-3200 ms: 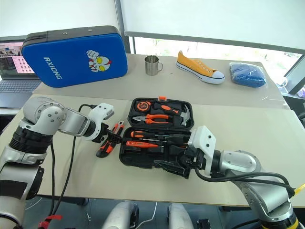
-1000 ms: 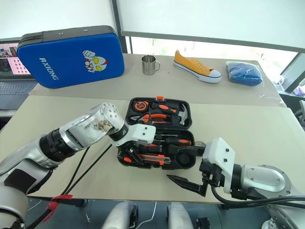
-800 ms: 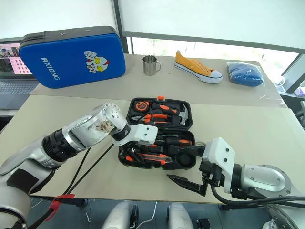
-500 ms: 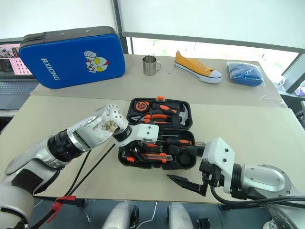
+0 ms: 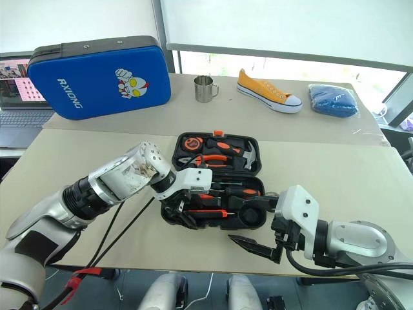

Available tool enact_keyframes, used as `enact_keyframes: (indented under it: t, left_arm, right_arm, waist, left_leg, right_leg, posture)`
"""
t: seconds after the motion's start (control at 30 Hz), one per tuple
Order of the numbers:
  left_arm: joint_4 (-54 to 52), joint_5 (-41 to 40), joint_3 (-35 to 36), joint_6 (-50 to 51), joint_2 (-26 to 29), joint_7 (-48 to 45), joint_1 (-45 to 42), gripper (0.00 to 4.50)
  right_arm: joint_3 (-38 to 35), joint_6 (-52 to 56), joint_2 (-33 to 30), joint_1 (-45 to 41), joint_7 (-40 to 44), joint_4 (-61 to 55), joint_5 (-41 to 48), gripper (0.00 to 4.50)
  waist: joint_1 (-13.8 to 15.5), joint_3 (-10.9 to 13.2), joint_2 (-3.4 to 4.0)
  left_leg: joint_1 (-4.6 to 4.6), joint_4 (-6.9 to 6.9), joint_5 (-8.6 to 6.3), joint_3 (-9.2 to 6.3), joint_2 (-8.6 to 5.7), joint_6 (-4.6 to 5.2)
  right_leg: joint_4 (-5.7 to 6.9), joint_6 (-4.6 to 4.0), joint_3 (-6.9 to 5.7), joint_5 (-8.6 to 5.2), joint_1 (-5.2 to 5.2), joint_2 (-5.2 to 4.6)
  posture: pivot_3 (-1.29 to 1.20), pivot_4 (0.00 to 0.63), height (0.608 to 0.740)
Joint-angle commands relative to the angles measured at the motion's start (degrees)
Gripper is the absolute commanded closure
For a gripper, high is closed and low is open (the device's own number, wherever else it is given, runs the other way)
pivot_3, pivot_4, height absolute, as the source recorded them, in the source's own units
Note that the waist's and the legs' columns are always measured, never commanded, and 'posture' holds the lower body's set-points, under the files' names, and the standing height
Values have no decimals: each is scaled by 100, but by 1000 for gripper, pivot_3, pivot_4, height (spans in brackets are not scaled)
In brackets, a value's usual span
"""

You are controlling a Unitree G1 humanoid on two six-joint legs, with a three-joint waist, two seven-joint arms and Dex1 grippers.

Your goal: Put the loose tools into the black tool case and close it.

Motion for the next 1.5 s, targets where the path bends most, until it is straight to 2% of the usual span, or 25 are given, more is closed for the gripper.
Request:
enact_keyframes:
  t: [0.03,0.2,0.23,0.4,0.97,1.2,1.37,1.43,1.5]
  left_arm:
    - [47,-304,835,-134,242,-50,-294,533]
    - [48,-274,1055,-867,594,-62,185,2261]
    - [26,-295,1085,-919,608,-40,284,2518]
    - [-105,-154,1072,-1433,532,175,789,4399]
    - [-380,334,607,-1927,584,177,1257,4462]
    - [-469,1149,156,-3133,908,118,1675,4462]
    - [-211,1423,125,-3321,636,262,1752,4462]
    - [-168,1370,258,-3258,524,273,1745,4462]
    - [-156,1151,568,-3058,403,293,1697,4462]
  right_arm:
    - [-164,-80,-48,-34,59,41,-35,0]
    - [-292,-49,-138,-24,153,177,-38,0]
    - [-347,-38,-171,10,195,203,-28,0]
    - [-561,-40,-368,192,492,298,-56,0]
    - [-413,-42,-372,-2,547,409,-132,0]
    - [-246,-48,-294,-105,478,421,-197,0]
    - [-134,-48,-270,-180,442,427,-218,0]
    - [-113,-46,-271,-211,425,449,-231,0]
    - [-166,-31,-256,-180,379,468,-243,0]
  waist:
    - [-7,0,-1]
    - [-35,-1,3]
    - [-31,-1,3]
    - [17,-1,3]
    - [3,-1,3]
    - [-30,-6,12]
    - [-1,-8,14]
    - [15,-10,16]
    - [34,-10,16]
  left_leg:
    - [-1,0,0,-1,1,0]
    - [7,-7,-1,0,1,1]
    - [7,-7,-1,0,1,1]
    - [-1,0,0,0,-1,1]
    - [1,0,-1,1,-1,1]
    - [12,-7,-1,3,1,2]
    - [56,-11,-3,8,1,5]
    - [98,-16,-7,16,1,10]
    - [97,-16,-7,21,-2,10]
  right_leg:
    - [0,0,-1,0,-2,0]
    - [0,-2,1,0,1,1]
    - [1,-2,1,0,1,2]
    - [-1,0,-1,1,1,-2]
    - [-1,1,0,1,3,-1]
    - [-1,-1,3,0,8,1]
    - [-11,-1,4,-1,57,1]
    - [-29,2,-1,-4,104,0]
    - [-31,6,0,-6,108,-1]
  posture:
    - [0,150,739]
    - [0,150,739]
    - [0,150,739]
    - [0,150,739]
    - [0,150,739]
    - [0,150,739]
    - [0,150,739]
    - [0,150,739]
    - [0,150,739]
